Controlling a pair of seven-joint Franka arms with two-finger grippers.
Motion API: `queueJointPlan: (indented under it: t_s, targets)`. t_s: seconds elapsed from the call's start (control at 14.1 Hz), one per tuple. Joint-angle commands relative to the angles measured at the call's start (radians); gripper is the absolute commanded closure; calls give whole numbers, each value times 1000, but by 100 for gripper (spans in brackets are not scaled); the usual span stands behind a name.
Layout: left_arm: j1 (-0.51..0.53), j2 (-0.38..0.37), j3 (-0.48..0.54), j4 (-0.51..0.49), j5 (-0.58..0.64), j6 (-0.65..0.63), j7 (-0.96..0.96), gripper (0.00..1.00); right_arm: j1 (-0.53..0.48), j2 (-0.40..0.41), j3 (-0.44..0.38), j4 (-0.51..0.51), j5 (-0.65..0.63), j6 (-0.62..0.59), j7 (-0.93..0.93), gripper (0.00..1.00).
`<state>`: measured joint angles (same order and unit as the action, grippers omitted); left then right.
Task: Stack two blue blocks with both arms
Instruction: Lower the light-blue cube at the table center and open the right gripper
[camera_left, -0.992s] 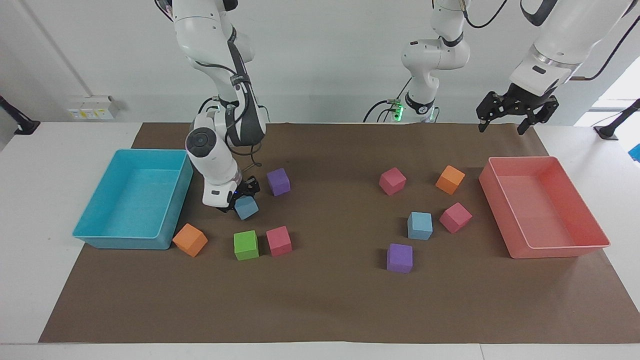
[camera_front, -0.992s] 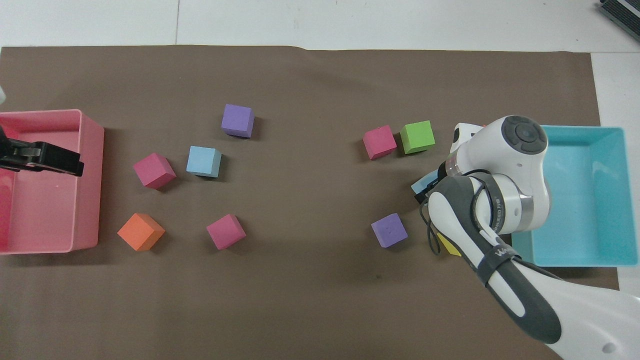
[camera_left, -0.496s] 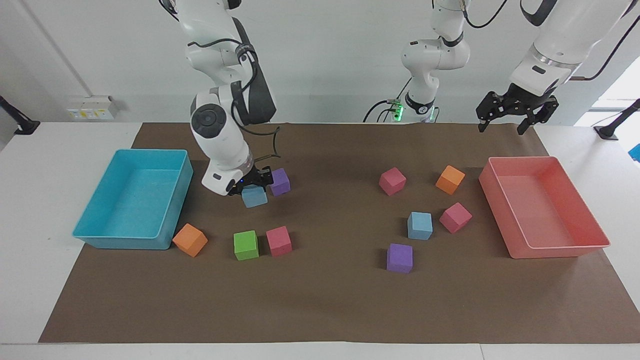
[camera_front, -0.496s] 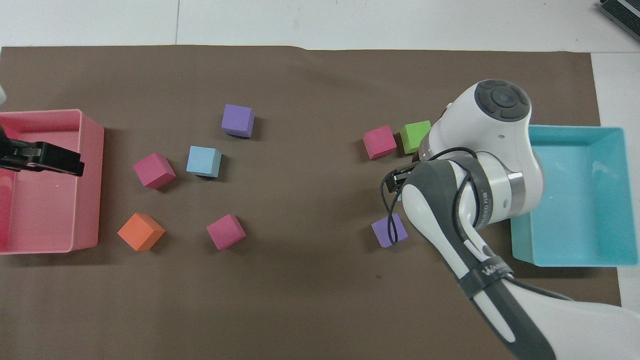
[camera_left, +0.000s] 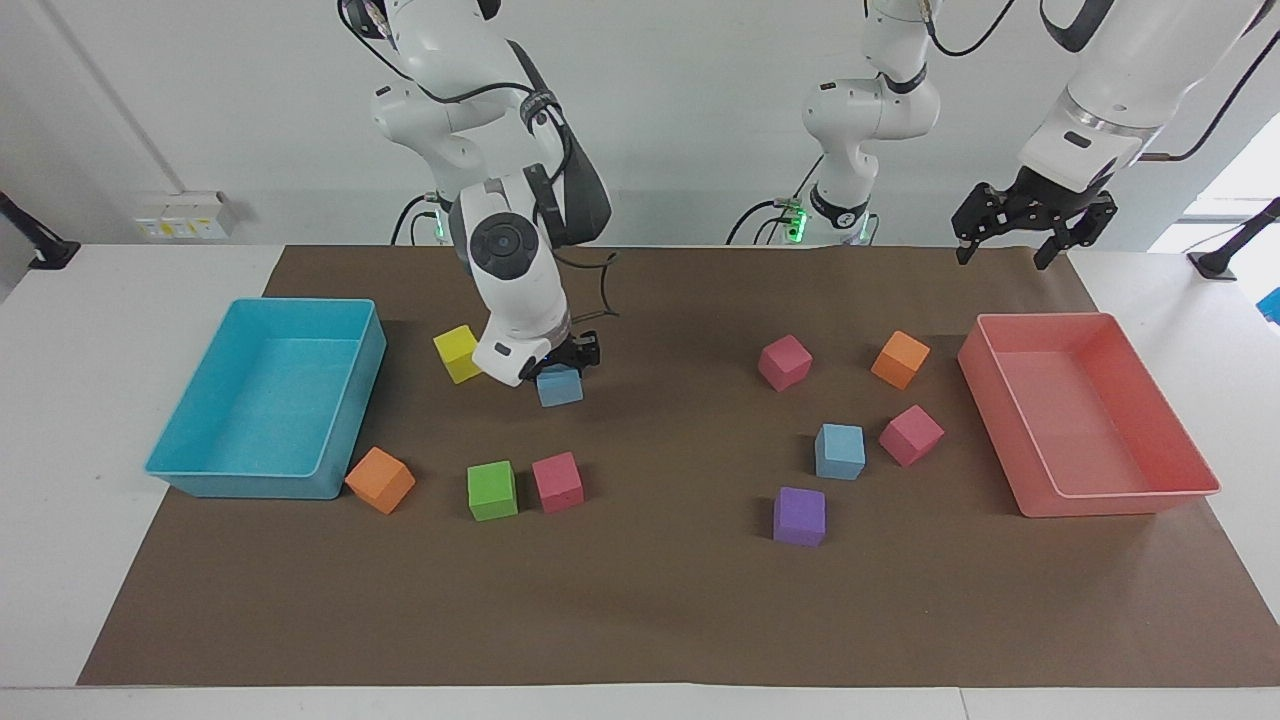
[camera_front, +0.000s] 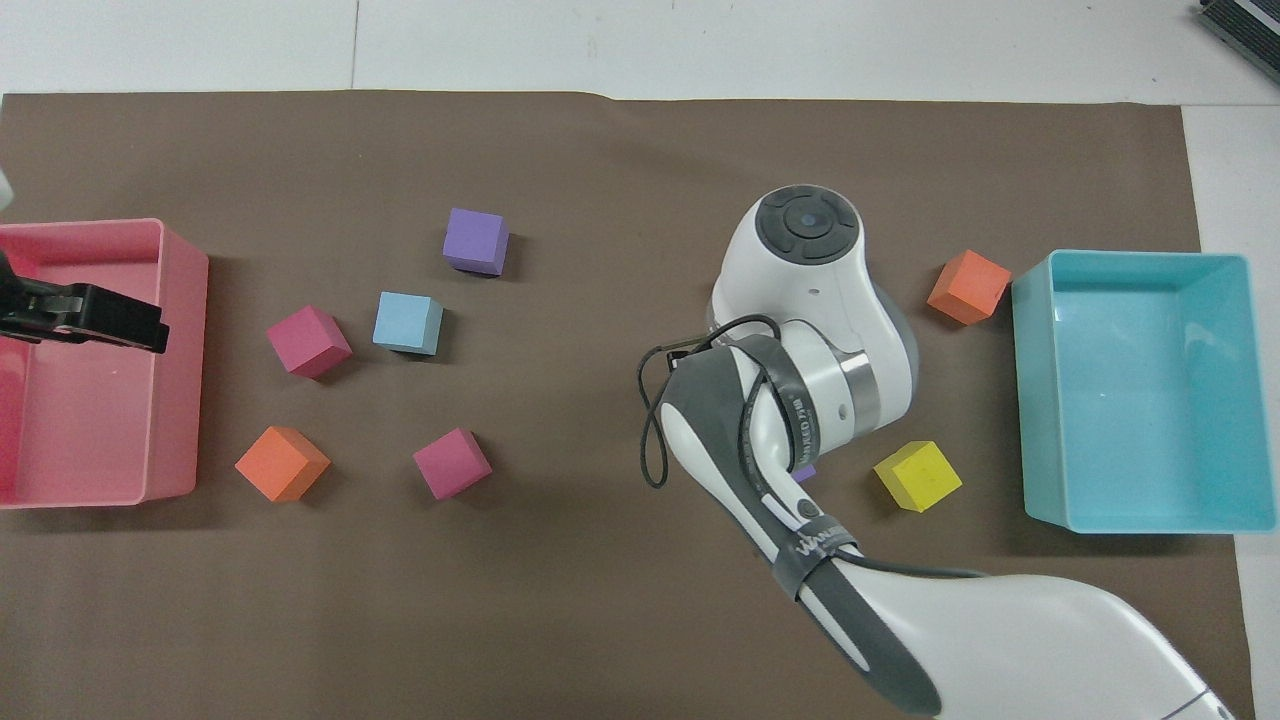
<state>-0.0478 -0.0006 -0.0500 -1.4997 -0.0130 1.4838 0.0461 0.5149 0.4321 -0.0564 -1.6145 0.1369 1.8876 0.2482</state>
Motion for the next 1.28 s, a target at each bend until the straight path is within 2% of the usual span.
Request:
queueJointPlan:
  t_s: [0.0,0.14,0.5,0.78,1.2]
  targets:
    - [3,-26,1,-27,-10,0,0,0,27,77,0,99,16,10,63,100]
    - [3,-26,-1,-25,-10,1,0,0,36,80,0,96,47,42,83,100]
    - [3,-24,1,-24,-10,3,1,0,95,152,0,94,47,151,115,100]
    - [3,-24,-1,-24,-10,3,1,0,117,157,0,82,58,243,131,100]
    - [2,-24,1,-25,-10,3,1,0,134,160,0,41,41,307,174,100]
